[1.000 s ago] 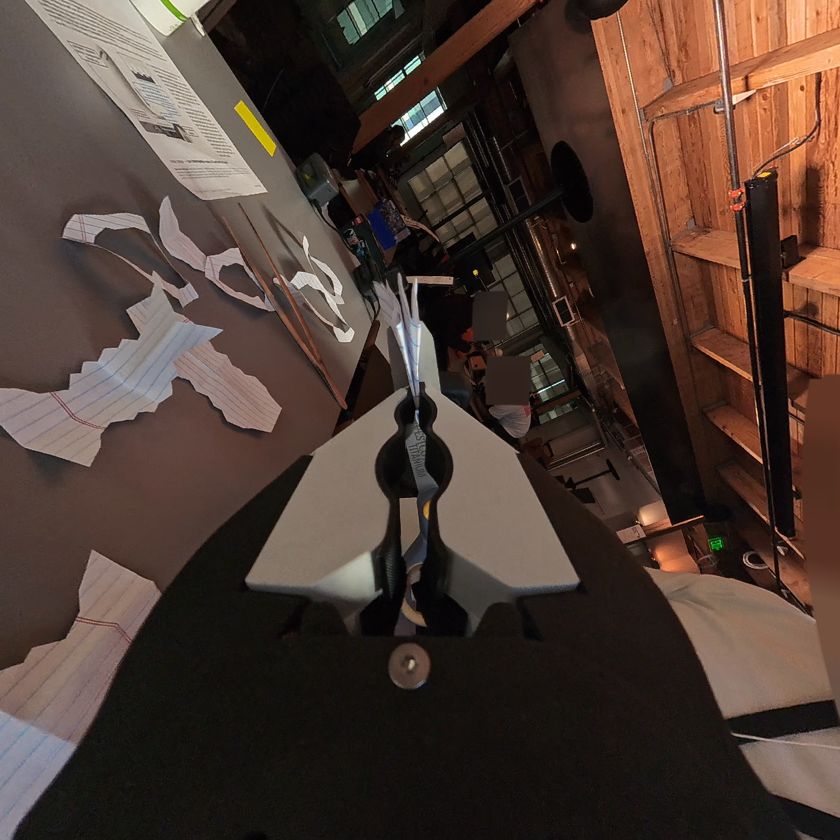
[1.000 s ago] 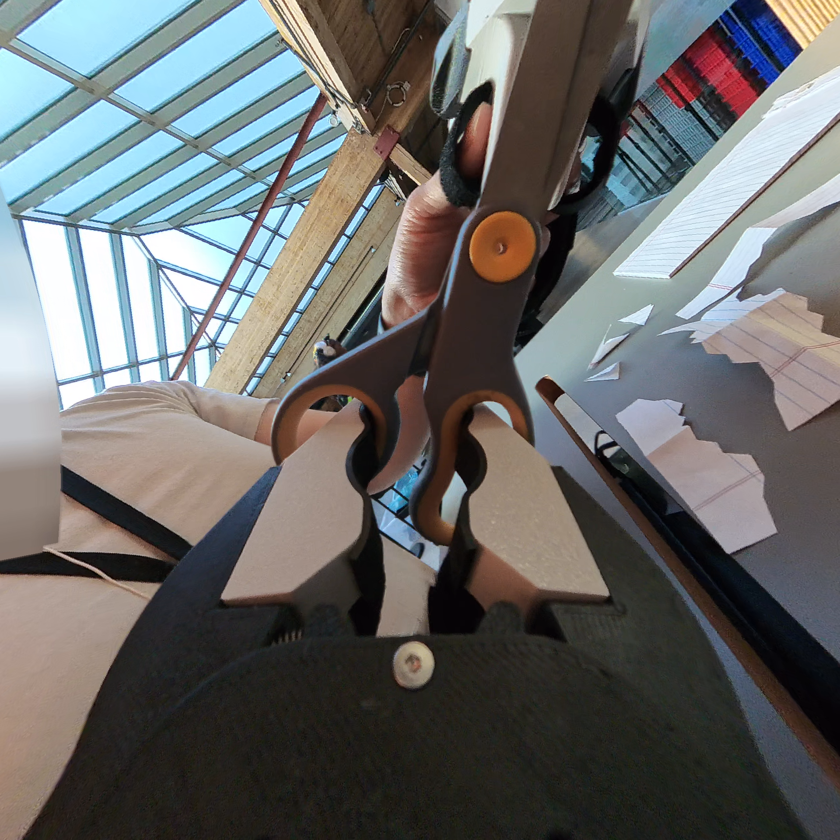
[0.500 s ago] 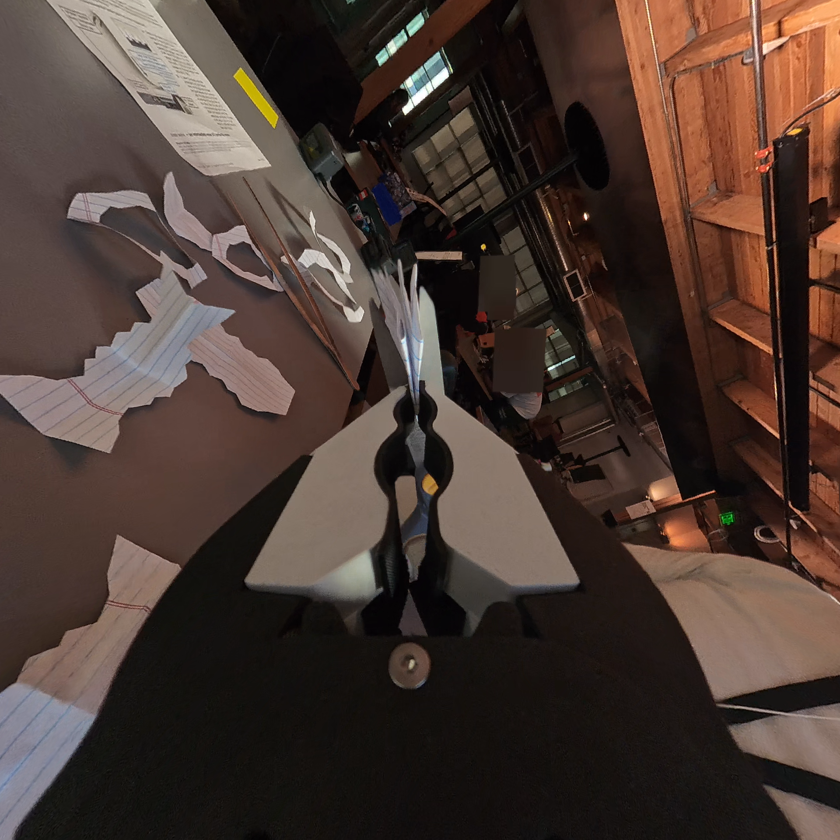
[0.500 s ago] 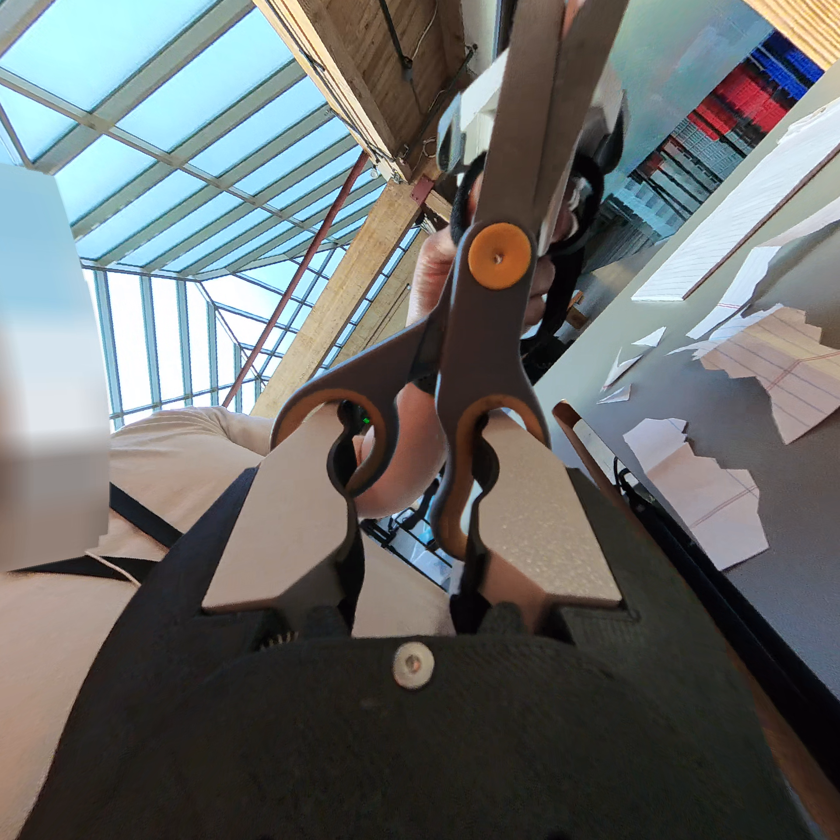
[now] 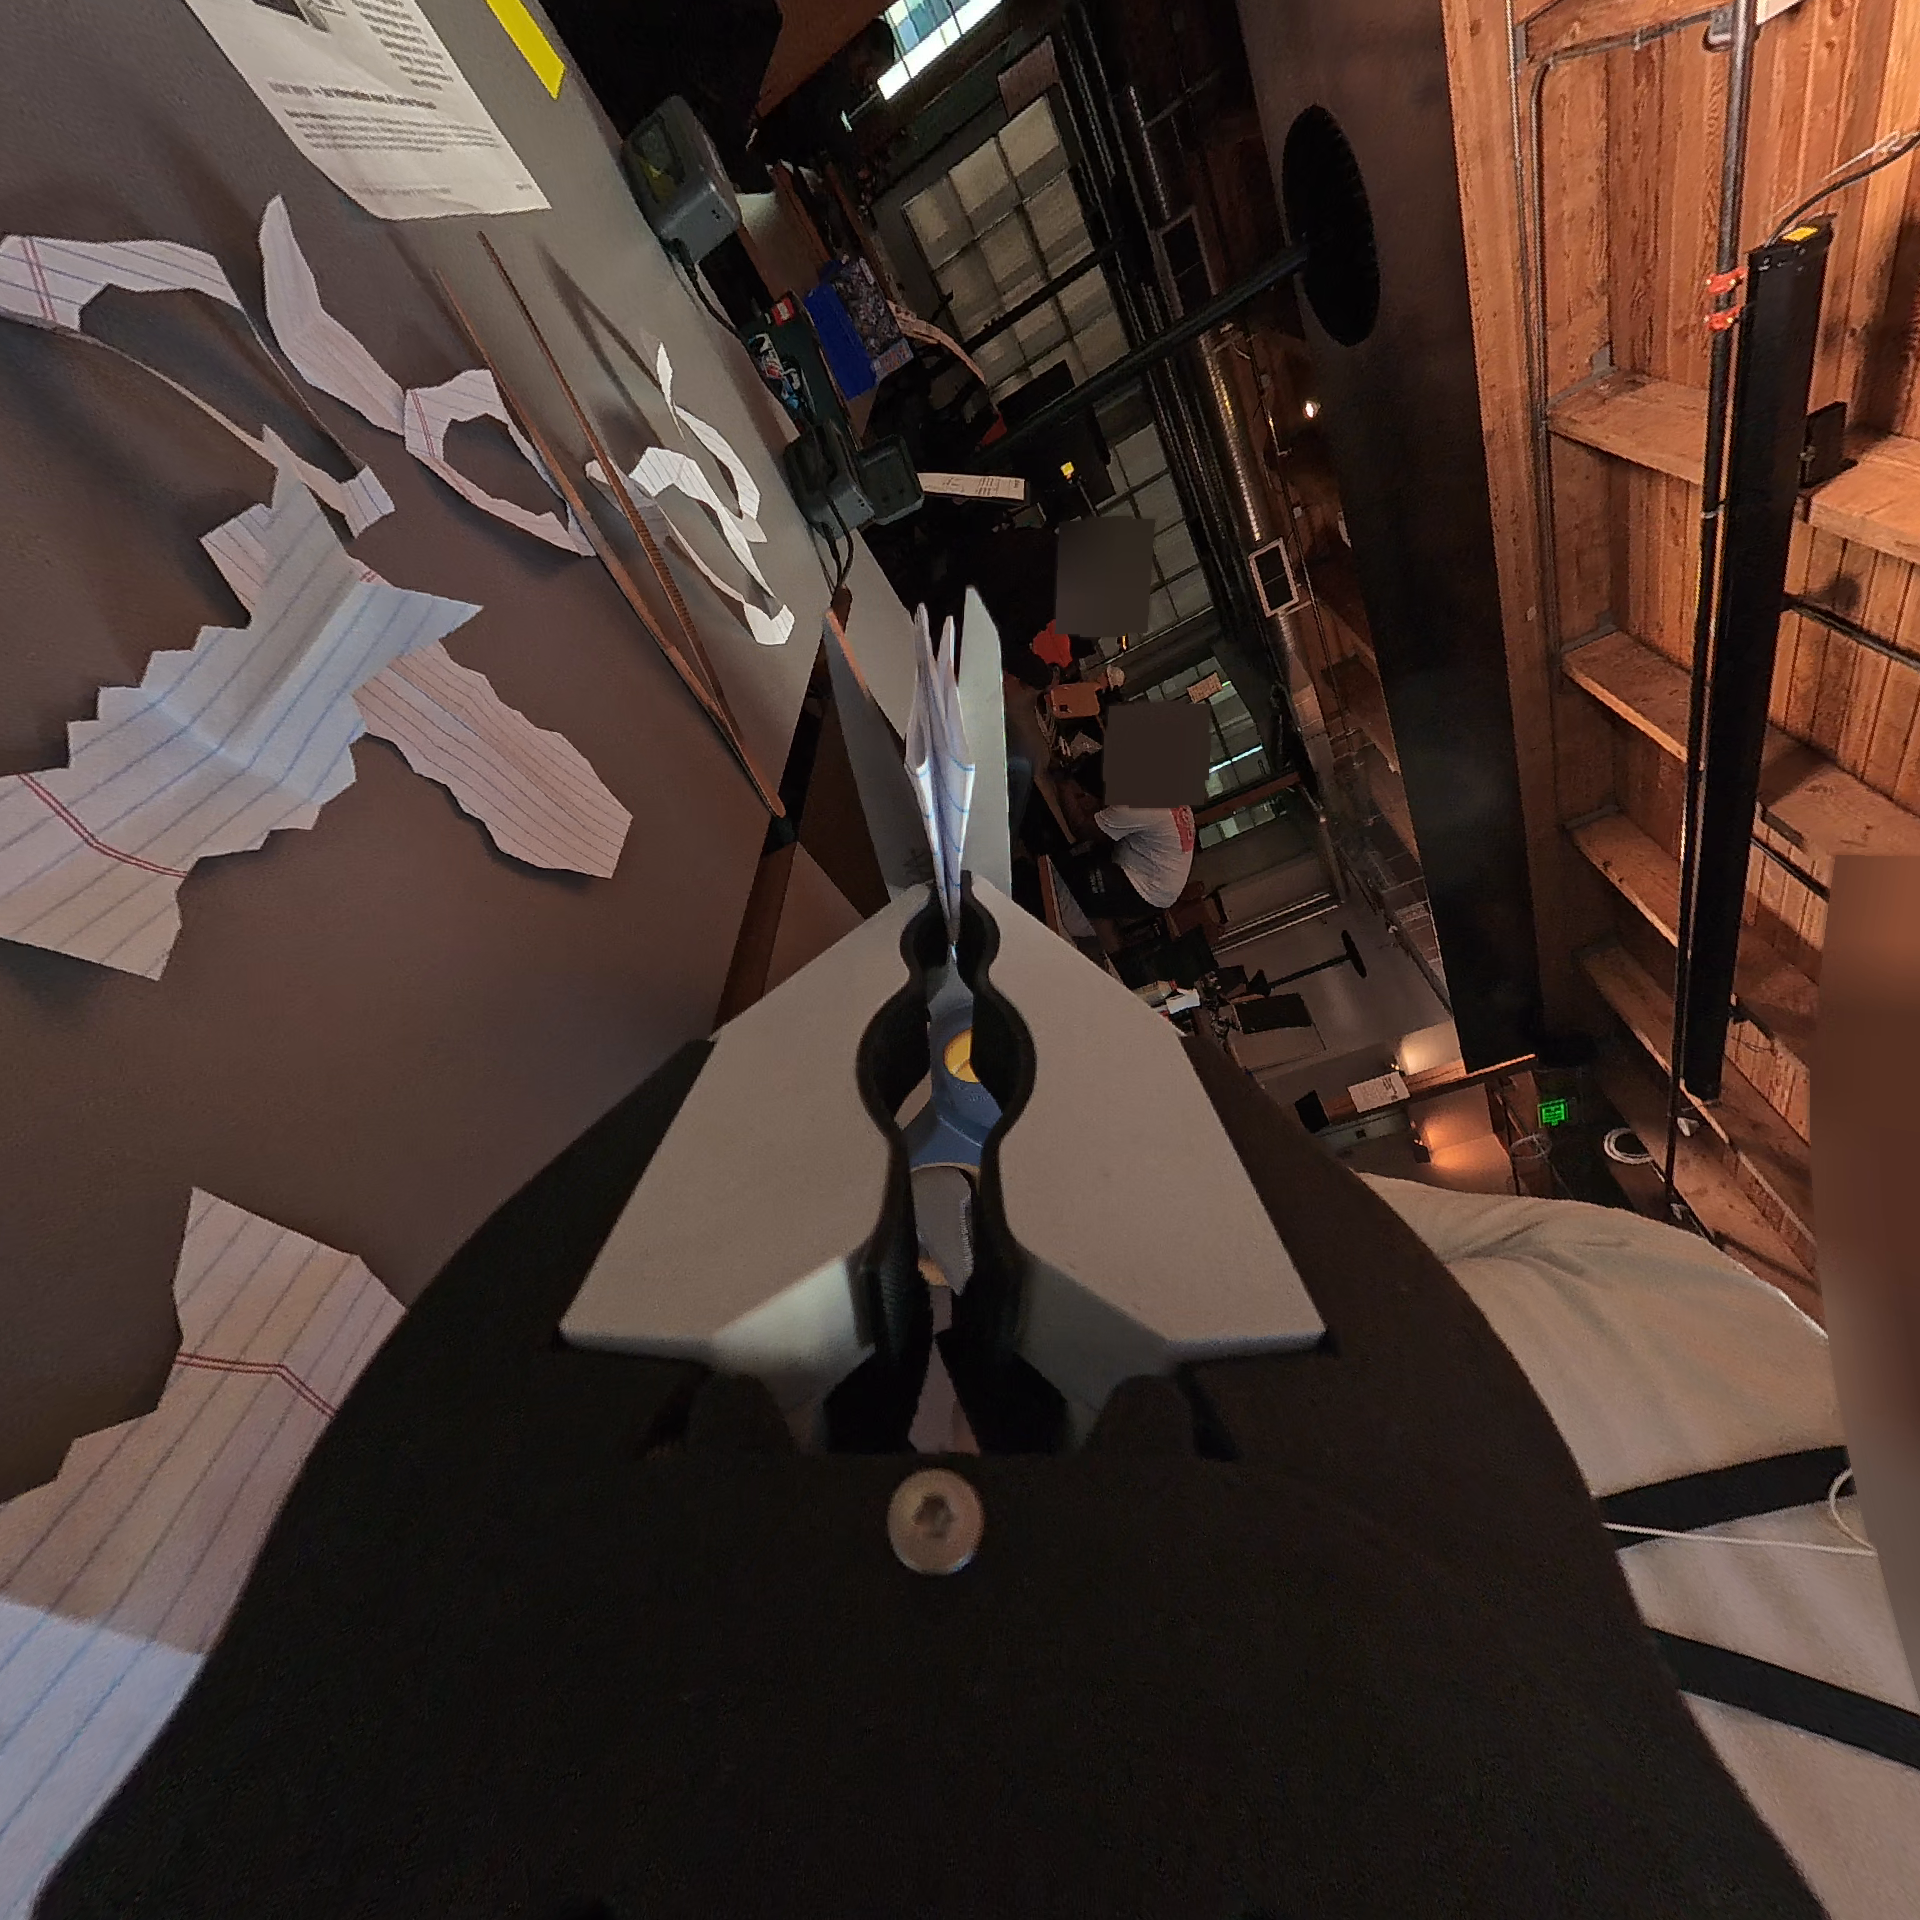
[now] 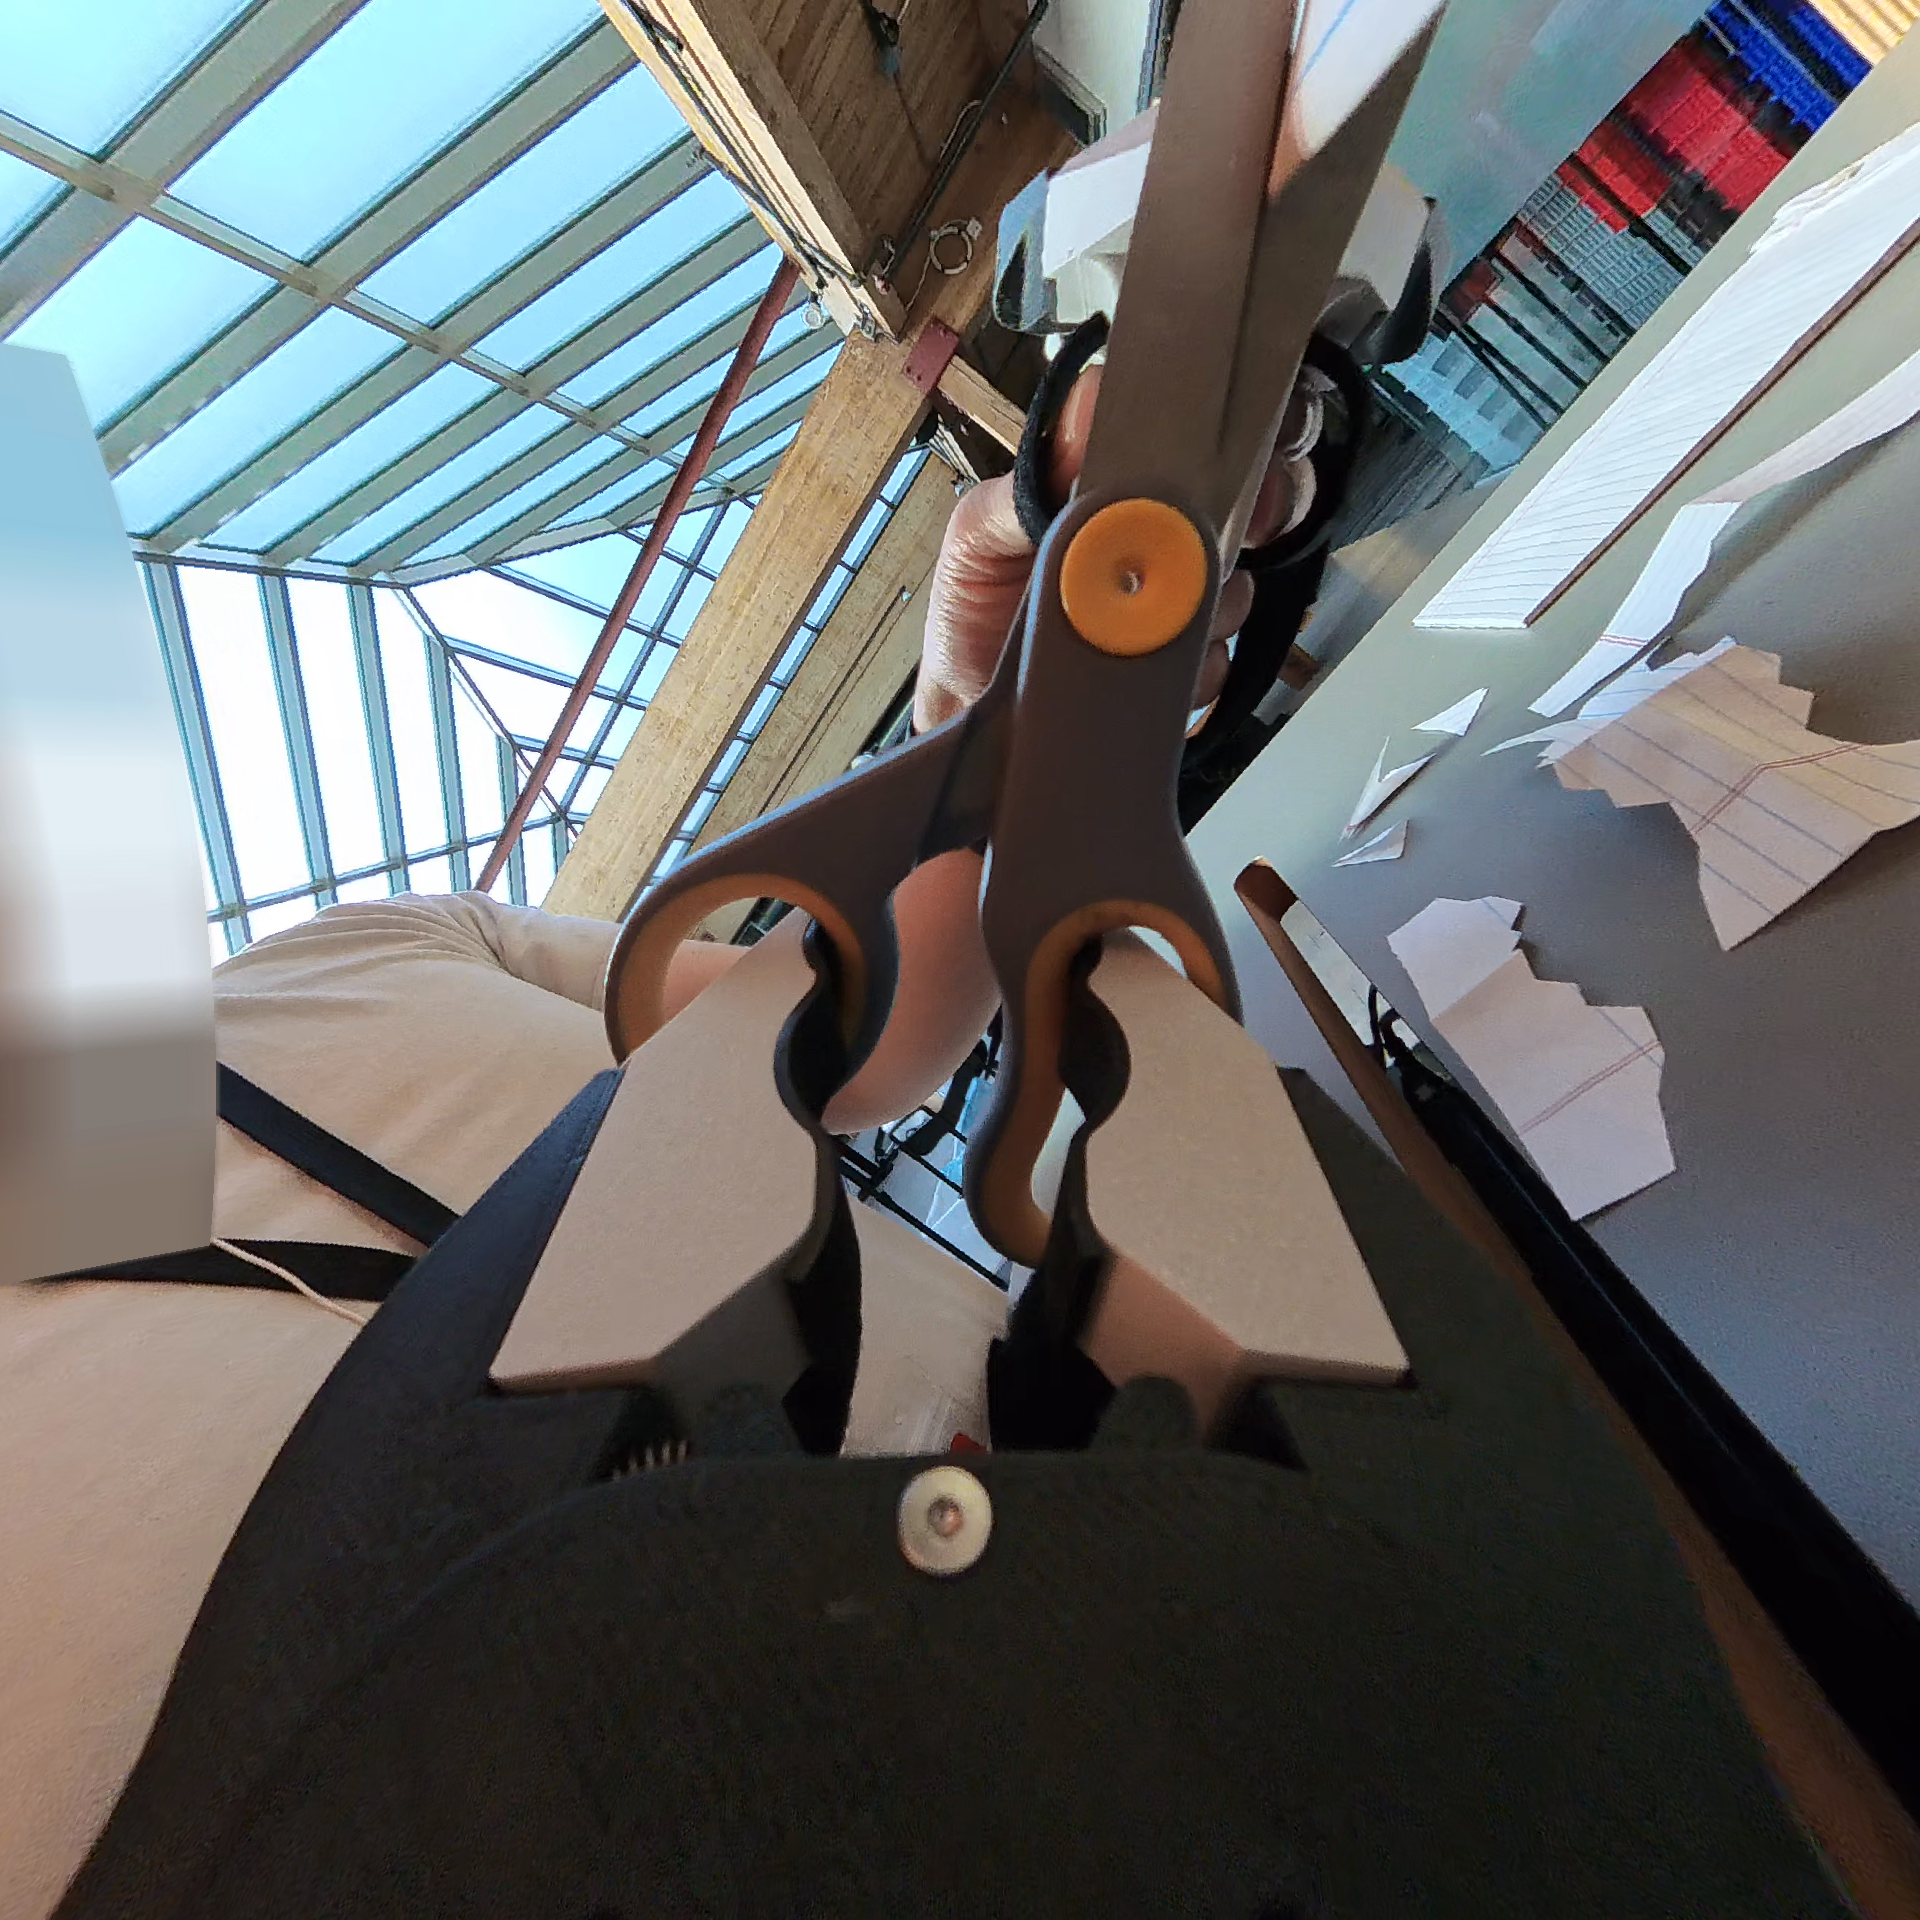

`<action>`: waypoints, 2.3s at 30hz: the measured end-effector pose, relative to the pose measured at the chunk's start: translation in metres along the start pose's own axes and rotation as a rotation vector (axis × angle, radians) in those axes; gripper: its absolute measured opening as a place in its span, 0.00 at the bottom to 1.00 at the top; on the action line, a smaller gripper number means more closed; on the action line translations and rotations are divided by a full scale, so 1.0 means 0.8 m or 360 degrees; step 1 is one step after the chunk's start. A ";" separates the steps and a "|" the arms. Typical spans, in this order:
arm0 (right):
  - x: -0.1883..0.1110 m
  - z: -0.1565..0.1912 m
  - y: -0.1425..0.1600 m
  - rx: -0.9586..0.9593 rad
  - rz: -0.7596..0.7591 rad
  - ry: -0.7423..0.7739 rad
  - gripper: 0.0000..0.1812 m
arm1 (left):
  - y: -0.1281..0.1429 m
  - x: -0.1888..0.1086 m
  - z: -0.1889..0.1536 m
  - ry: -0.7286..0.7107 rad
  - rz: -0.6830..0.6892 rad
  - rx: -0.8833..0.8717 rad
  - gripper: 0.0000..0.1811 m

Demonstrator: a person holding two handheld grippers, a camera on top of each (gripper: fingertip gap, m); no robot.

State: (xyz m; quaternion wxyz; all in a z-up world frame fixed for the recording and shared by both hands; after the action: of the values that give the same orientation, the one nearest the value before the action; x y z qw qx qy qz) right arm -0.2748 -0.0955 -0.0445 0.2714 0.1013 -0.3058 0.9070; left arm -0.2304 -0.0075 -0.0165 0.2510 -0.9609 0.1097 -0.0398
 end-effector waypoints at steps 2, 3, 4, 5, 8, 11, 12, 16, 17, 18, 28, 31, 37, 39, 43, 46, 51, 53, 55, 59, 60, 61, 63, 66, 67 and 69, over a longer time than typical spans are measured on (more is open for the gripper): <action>0.001 0.000 0.000 -0.0004 -0.0004 -0.0002 0.20 | -0.001 0.000 0.000 0.0031 -0.0017 -0.0020 0.00; 0.002 0.001 -0.001 -0.0018 -0.0007 -0.0002 0.20 | -0.003 0.000 -0.002 0.0060 -0.0036 -0.0031 0.00; 0.003 0.003 -0.003 -0.0024 -0.0018 -0.0019 0.20 | -0.005 0.001 -0.005 0.0094 -0.0066 -0.0033 0.00; 0.005 0.006 -0.006 -0.0030 -0.0033 -0.0035 0.20 | -0.008 0.001 -0.009 0.0126 -0.0104 -0.0023 0.00; 0.010 0.008 -0.014 -0.0098 -0.0096 -0.0025 0.20 | -0.020 -0.003 -0.018 0.0176 -0.0285 0.0020 0.01; 0.013 0.006 -0.013 -0.0130 -0.0074 -0.0006 0.20 | -0.021 -0.005 -0.019 0.0168 -0.0378 0.0059 0.02; 0.014 0.004 -0.011 -0.0135 -0.0056 0.0002 0.20 | -0.020 -0.005 -0.017 0.0152 -0.0393 0.0062 0.01; 0.015 -0.006 -0.007 -0.0165 -0.0017 0.0062 0.20 | -0.020 -0.007 -0.010 0.0108 -0.0434 0.0050 0.00; 0.014 -0.009 -0.007 -0.0179 -0.0017 0.0087 0.20 | -0.019 -0.008 -0.009 0.0105 -0.0423 0.0028 0.00; 0.013 -0.010 -0.007 -0.0177 -0.0026 0.0092 0.20 | -0.018 -0.010 -0.008 0.0109 -0.0401 0.0011 0.00; -0.002 0.002 0.000 -0.0098 0.0072 0.0040 0.24 | 0.004 -0.009 -0.013 0.0120 -0.0064 -0.0009 0.00; -0.005 0.008 0.002 -0.0062 0.0097 0.0024 0.23 | 0.007 -0.010 -0.013 0.0118 -0.0032 -0.0026 0.00; -0.002 0.014 0.005 0.0046 0.0033 -0.0087 0.20 | 0.008 -0.012 -0.012 0.0114 0.0062 -0.0001 0.00; -0.001 0.016 0.005 0.0072 0.0020 -0.0125 0.20 | 0.008 -0.013 -0.011 0.0126 0.0088 0.0005 0.00; 0.003 0.014 0.006 0.0058 -0.0008 -0.0121 0.19 | 0.004 -0.011 -0.010 0.0154 0.0053 -0.0026 0.00; 0.005 0.008 0.012 0.0012 0.0012 -0.0080 0.19 | -0.008 -0.009 -0.007 0.0160 -0.0113 -0.0032 0.04; 0.001 -0.002 0.023 -0.0146 0.0102 0.0038 0.19 | -0.001 -0.013 -0.009 0.0178 -0.0086 -0.0001 0.00; -0.004 0.007 0.021 -0.0064 0.0128 -0.0044 0.19 | 0.001 -0.016 -0.013 0.0158 -0.0015 0.0061 0.00; -0.006 0.010 0.021 -0.0023 0.0154 -0.0066 0.20 | 0.003 -0.017 -0.014 0.0095 0.0056 0.0152 0.00; -0.005 0.015 0.020 -0.0017 0.0154 -0.0077 0.20 | 0.003 -0.017 -0.020 0.0061 0.0144 0.0193 0.00; -0.004 0.017 0.019 -0.0005 0.0144 -0.0087 0.21 | 0.005 -0.016 -0.020 0.0055 0.0168 0.0197 0.00; -0.004 0.018 0.016 0.0017 0.0124 -0.0099 0.22 | 0.007 -0.015 -0.019 0.0050 0.0180 0.0197 0.00; -0.004 0.018 0.014 0.0027 0.0106 -0.0098 0.22 | 0.008 -0.013 -0.018 0.0050 0.0183 0.0179 0.00; -0.006 0.010 0.019 0.0011 0.0127 -0.0030 0.20 | 0.011 -0.013 -0.008 0.0032 0.0222 0.0135 0.00; -0.007 0.010 0.020 0.0028 0.0129 -0.0036 0.20 | 0.012 -0.012 -0.005 0.0039 0.0240 0.0109 0.00; -0.009 0.010 0.021 0.0062 0.0119 -0.0049 0.19 | 0.014 -0.011 0.000 0.0049 0.0271 0.0066 0.00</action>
State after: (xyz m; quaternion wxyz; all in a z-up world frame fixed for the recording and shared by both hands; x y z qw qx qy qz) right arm -0.2781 -0.1145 -0.0493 0.2306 0.1090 -0.2958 0.9206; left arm -0.2410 -0.0147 -0.0223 0.2714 -0.9420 0.1940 -0.0354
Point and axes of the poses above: each gripper's, where its closed fingertips meet, x out along the fingers, y out of its underside, z = x × y across the jaws, the point moved 1 cm from there along -x, back along the fingers, and after that the axes turned 10 degrees about -z, right-handed, at the moved point
